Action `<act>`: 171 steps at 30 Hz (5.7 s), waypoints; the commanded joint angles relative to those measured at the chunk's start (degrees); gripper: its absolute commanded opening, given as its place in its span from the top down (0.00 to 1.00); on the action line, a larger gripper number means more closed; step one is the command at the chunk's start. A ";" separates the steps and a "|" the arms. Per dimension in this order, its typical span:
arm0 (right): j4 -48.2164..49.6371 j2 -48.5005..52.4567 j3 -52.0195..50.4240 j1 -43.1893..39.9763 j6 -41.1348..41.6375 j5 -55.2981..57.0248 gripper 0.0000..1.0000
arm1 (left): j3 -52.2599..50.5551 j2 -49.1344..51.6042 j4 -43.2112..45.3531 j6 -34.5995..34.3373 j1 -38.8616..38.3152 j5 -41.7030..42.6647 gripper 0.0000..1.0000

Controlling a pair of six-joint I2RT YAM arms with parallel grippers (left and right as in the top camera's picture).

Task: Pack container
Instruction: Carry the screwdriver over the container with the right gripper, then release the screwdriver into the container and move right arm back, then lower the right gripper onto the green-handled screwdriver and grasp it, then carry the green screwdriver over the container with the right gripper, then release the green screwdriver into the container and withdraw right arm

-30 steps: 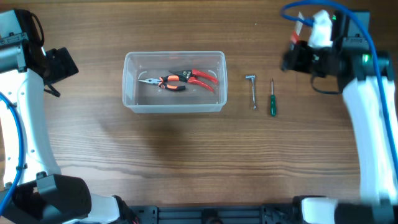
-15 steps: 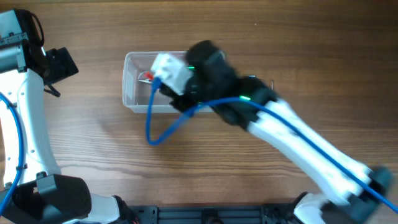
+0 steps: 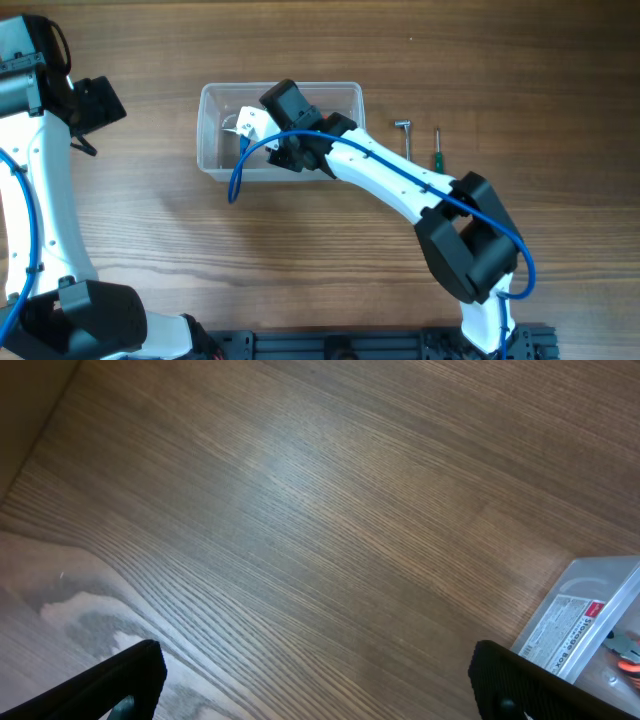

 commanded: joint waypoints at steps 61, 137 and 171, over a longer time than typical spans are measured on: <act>-33.57 -17.25 -14.27 -46.23 42.38 -3.48 0.41 | -0.04 0.15 0.15 0.09 0.20 -0.28 0.00; -23.15 -26.12 8.26 -2.60 12.96 -9.90 0.96 | -0.04 0.15 0.15 0.09 0.20 -0.28 0.00; -23.08 5.05 8.33 -7.23 -21.79 -0.35 0.64 | -0.04 0.15 0.15 0.09 0.20 -0.28 0.00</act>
